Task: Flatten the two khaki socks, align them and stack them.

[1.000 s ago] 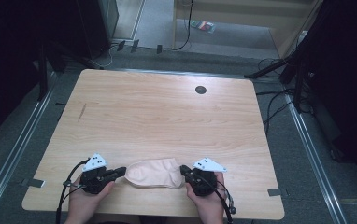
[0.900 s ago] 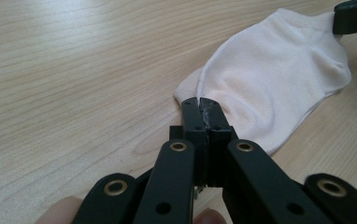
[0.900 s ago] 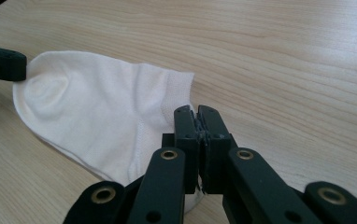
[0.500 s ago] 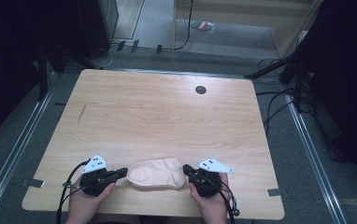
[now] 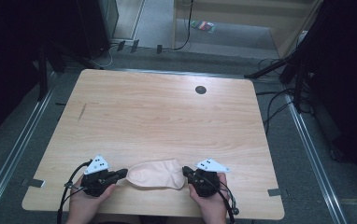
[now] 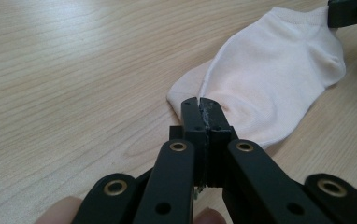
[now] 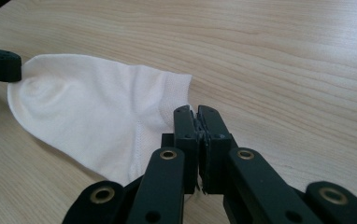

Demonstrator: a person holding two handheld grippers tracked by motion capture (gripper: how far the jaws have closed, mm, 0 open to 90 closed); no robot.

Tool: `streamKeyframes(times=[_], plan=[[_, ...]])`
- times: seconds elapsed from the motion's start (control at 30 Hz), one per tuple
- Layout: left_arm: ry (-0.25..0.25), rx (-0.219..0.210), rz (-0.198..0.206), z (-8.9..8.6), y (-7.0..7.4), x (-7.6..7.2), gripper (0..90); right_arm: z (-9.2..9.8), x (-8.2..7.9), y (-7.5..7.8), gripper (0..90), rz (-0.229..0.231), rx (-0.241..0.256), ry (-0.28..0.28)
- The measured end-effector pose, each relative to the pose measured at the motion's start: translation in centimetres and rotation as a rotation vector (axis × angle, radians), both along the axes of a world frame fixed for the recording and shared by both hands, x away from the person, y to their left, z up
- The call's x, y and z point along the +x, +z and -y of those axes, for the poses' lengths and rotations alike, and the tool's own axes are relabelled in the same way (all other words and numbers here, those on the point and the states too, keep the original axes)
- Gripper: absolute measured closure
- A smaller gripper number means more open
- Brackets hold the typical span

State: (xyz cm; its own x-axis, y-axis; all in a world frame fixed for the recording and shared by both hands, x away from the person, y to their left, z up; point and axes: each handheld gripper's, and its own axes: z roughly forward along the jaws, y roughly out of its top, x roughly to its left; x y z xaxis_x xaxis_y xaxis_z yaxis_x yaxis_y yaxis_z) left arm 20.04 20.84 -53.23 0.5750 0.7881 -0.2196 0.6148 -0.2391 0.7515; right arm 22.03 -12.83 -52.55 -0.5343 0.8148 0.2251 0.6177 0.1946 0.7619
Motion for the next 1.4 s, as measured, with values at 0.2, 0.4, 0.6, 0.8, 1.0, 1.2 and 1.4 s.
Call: streamKeyframes(times=[0.2,0.4,0.6,0.8,1.0,1.2,1.4], plan=[[-0.012,0.042,-0.011,0.4,-0.7,0.1,88.6,-0.2,0.2,-0.8,78.5,-0.003,-0.041,-0.010],[0.012,-0.021,0.013,-0.6,-0.3,0.3,68.6,0.6,0.2,-0.2,66.5,0.000,0.030,-0.043],[0.006,-0.119,0.057,-0.8,1.4,0.5,78.6,-1.1,-1.2,1.4,87.2,0.052,0.101,-0.019],[-0.067,-0.094,0.019,1.2,1.5,1.1,90.0,-6.8,-2.1,0.5,90.0,-0.001,0.118,0.126],[-0.033,-0.079,-0.042,1.6,0.1,2.7,90.0,-11.6,-2.2,-1.0,90.0,-0.017,0.076,0.196],[-0.022,-0.066,-0.061,1.5,-0.9,3.4,90.0,-13.7,-1.4,-2.1,90.0,-0.030,0.066,0.213],[-0.001,-0.056,-0.075,1.0,-1.5,3.9,90.0,-14.5,-1.4,-2.9,90.0,-0.051,0.005,0.240]])
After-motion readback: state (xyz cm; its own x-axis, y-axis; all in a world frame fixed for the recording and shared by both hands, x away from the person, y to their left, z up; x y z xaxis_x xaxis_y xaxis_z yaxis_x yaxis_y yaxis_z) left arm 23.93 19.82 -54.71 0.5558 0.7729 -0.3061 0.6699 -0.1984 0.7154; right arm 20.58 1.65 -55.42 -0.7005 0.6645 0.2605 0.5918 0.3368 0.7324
